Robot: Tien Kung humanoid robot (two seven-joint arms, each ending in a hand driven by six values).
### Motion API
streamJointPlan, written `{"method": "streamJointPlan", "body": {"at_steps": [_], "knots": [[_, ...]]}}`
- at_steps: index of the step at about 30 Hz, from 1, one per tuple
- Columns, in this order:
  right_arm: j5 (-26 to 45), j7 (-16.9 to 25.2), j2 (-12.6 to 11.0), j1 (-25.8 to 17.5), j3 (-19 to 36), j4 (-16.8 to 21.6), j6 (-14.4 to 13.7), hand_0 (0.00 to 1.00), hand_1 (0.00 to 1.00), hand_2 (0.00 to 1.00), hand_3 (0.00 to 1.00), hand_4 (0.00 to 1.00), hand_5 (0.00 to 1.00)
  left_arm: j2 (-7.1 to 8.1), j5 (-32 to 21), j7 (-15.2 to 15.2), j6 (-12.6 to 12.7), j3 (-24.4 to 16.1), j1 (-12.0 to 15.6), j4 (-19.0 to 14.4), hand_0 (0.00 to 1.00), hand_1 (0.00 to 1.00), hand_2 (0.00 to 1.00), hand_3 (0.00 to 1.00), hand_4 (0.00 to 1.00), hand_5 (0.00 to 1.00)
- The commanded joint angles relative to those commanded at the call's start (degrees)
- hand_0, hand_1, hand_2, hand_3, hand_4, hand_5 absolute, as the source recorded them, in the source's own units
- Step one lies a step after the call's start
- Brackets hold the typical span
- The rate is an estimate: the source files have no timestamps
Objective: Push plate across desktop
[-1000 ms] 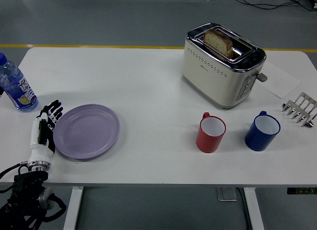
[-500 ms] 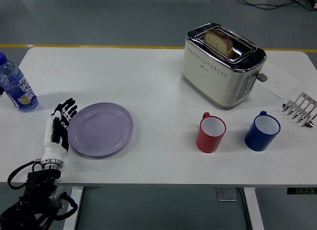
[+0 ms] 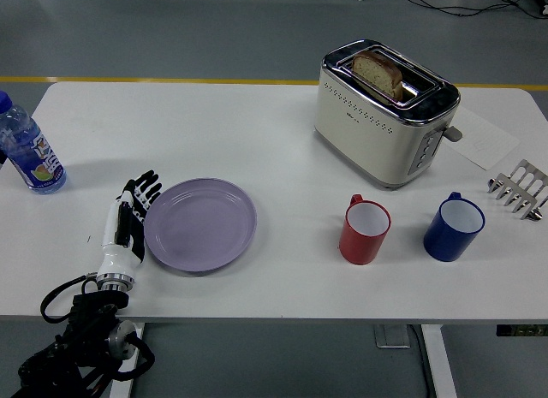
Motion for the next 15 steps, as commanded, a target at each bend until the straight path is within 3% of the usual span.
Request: {"method": "streamJointPlan", "body": {"at_steps": [8,15], "knots": [[0.2,0.1,0.0,-0.1,-0.2,0.0,-0.1,0.609,0.529,0.576,0.582,0.393,0.277,-0.62,-1.4,0.0,0.2,2.4,-1.2,-0.1,0.833,0.830,0.833,0.754,0.403,0.998],[-0.1,0.1,0.1,-0.2,-0.2,0.0,0.0,0.609,0.529,0.575,0.582,0.394,0.276,-2.17,-4.6,0.0,0.8,5.3,-3.3,1.3,0.832,0.830,0.834,0.750,0.406,0.998]]}}
